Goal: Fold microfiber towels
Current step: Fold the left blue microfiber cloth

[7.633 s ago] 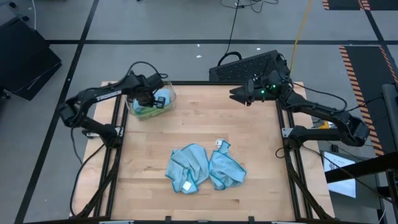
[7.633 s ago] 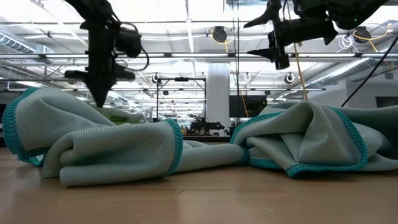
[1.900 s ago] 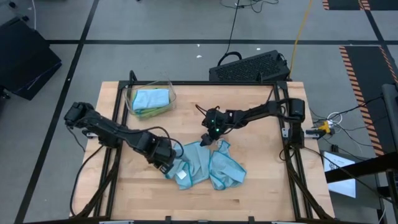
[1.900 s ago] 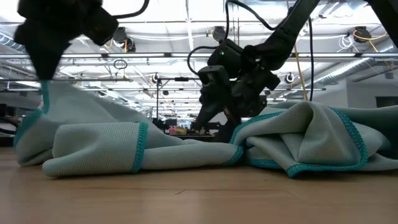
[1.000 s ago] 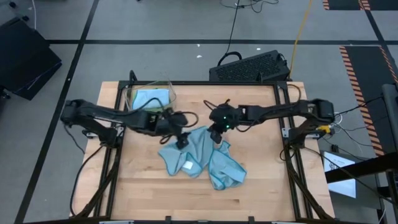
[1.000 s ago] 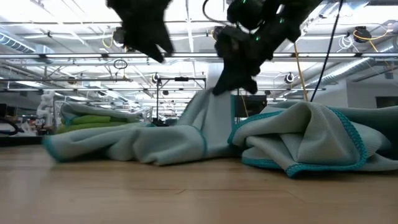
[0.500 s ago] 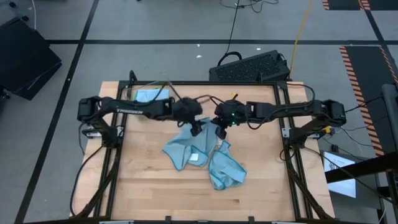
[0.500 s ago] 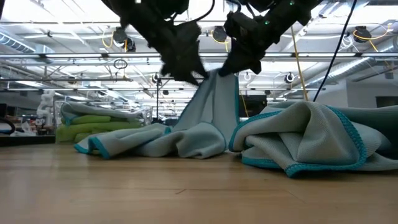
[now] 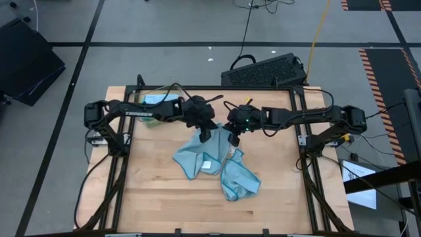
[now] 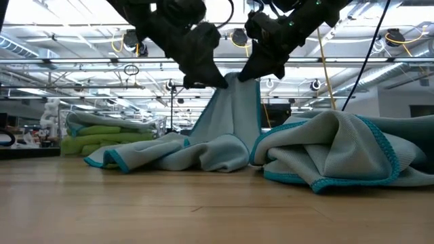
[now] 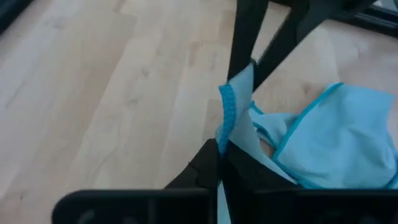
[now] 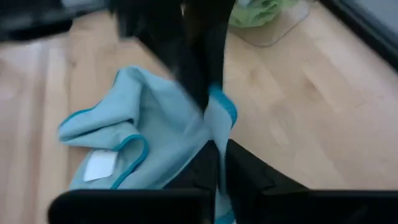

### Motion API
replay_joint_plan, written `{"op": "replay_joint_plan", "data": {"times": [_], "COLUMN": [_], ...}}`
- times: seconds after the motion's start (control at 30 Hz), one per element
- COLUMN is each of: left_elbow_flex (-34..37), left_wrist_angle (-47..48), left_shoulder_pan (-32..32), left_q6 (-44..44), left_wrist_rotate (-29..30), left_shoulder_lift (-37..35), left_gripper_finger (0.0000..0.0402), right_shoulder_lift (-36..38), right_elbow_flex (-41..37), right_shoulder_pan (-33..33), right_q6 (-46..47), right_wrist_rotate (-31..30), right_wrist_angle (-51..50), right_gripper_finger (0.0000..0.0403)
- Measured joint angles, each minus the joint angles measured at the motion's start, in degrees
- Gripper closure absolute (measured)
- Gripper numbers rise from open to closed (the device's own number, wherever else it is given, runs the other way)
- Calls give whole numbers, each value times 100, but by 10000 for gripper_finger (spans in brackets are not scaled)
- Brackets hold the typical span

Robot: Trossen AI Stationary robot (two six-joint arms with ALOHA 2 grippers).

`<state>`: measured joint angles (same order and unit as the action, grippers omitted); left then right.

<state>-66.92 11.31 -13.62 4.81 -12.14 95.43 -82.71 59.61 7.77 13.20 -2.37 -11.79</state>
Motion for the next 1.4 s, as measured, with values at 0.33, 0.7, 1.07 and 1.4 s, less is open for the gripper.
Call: {"op": "replay_joint_plan", "data": {"times": [0.33,0.7,1.07,1.4], "left_elbow_flex": [-4,-2,-2,-2], "left_wrist_angle": [1036,1509,1618,1630], "left_shoulder_pan": [666,1550,1704,1687], "left_q6": [-2139,-3326,-3209,-2903], "left_wrist_rotate": [1885,3352,3946,4024], "left_shoulder_lift": [-700,-1074,-1074,-1072], "left_gripper_finger": [392,391,391,389], "right_shoulder_lift": [610,-302,-948,-936], "right_elbow_flex": [-2,6,-9,-4], "right_shoulder_pan": [265,1075,1004,902], "right_q6": [1257,2433,1712,1459], "right_wrist_rotate": [2191,3613,4264,3608], "right_wrist_angle": [-171,1579,2728,2743], "right_gripper_finger": [240,131,171,362]}}
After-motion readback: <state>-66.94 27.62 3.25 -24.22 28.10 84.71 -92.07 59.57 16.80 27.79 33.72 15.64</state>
